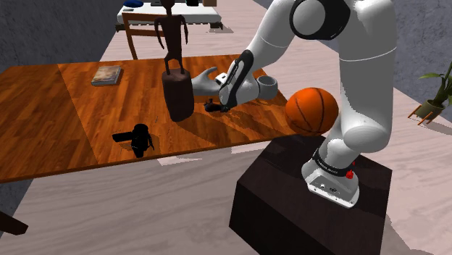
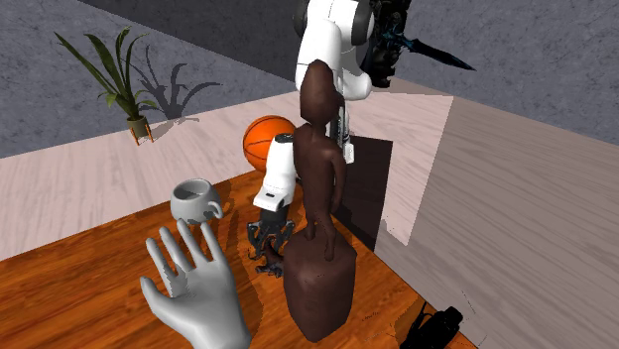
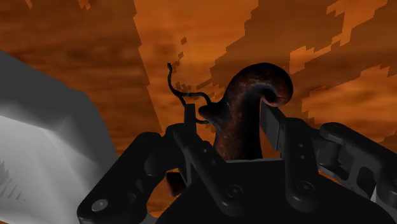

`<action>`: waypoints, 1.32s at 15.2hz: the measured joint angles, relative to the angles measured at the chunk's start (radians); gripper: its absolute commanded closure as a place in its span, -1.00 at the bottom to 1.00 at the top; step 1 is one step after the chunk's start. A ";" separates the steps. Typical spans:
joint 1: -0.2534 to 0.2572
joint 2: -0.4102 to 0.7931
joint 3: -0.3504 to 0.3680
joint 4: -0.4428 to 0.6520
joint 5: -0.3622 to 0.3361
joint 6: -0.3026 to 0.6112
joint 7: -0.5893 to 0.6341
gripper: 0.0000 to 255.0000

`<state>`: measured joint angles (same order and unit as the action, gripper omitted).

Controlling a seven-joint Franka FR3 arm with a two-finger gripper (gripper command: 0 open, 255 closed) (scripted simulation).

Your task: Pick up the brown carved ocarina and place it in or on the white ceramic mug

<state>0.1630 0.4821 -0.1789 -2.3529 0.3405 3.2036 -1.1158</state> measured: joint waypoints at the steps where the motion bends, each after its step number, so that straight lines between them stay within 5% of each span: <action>1: 0.000 0.001 0.000 0.001 0.000 0.000 0.000 1.00; 9: 0.021 -0.024 -0.029 -0.007 -0.003 -0.019 0.003 1.00; 20: 0.194 -0.164 -0.222 -0.038 -0.070 -0.147 0.061 1.00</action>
<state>0.3566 0.3181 -0.4008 -2.3907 0.2700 3.0567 -1.0548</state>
